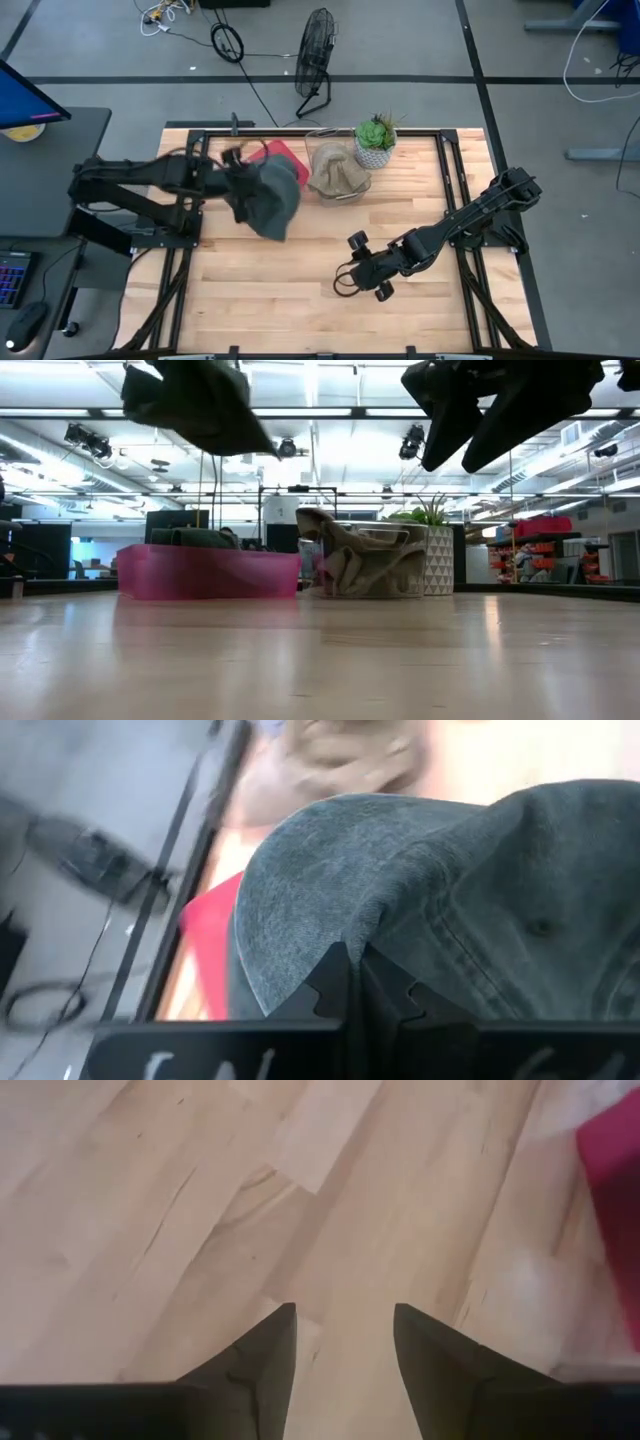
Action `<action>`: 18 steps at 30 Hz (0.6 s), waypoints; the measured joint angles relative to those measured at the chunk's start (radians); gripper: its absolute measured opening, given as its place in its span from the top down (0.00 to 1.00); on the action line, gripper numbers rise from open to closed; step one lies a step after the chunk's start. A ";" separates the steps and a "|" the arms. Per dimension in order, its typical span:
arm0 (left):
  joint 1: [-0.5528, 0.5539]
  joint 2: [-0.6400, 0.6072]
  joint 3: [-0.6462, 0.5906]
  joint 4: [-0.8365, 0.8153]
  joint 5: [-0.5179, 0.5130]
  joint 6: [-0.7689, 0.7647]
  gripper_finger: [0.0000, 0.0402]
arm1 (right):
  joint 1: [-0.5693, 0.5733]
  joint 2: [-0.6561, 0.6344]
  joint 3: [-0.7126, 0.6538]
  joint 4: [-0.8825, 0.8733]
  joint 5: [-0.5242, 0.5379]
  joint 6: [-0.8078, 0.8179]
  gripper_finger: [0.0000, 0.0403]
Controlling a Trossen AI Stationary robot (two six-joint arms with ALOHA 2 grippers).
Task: Pick & Place hat
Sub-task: Put the black cap into the pink bin
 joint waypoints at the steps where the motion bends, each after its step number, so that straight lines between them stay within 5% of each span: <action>1: 0.024 -0.011 0.000 -0.018 -0.002 0.000 0.97 | 0.000 0.000 0.000 0.004 0.000 -0.022 0.57; 6: 0.150 -0.017 -0.064 -0.033 -0.005 0.086 0.99 | -0.012 0.000 0.000 0.019 0.007 -0.080 0.57; 13: 0.328 -0.014 -0.338 0.281 0.047 0.410 0.99 | -0.044 0.000 0.000 0.027 0.008 -0.071 0.57; 18: 0.454 -0.014 -0.397 0.423 0.075 0.600 0.98 | -0.064 0.000 0.000 0.030 0.008 -0.108 0.57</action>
